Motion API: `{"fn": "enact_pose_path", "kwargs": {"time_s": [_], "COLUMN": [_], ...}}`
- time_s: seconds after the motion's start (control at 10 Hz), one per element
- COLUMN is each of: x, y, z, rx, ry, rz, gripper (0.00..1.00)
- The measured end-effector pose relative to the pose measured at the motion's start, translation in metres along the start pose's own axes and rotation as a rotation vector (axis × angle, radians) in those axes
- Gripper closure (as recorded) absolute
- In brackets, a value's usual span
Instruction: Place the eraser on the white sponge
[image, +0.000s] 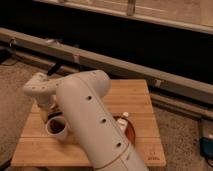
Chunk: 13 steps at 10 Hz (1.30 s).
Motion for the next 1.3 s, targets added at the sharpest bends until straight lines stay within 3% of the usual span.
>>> {"fn": "enact_pose_path", "kwargs": {"time_s": [0.6, 0.9, 1.3], "x": [0.001, 0.002, -0.001], "y": [0.003, 0.018, 0.076], "z": [-0.012, -0.024, -0.038], "rx": [-0.016, -0.027, -0.038], "ry": [-0.005, -0.014, -0.027], "rz": [-0.009, -0.010, 0.003], "gripper": [0.98, 1.00, 1.00]}}
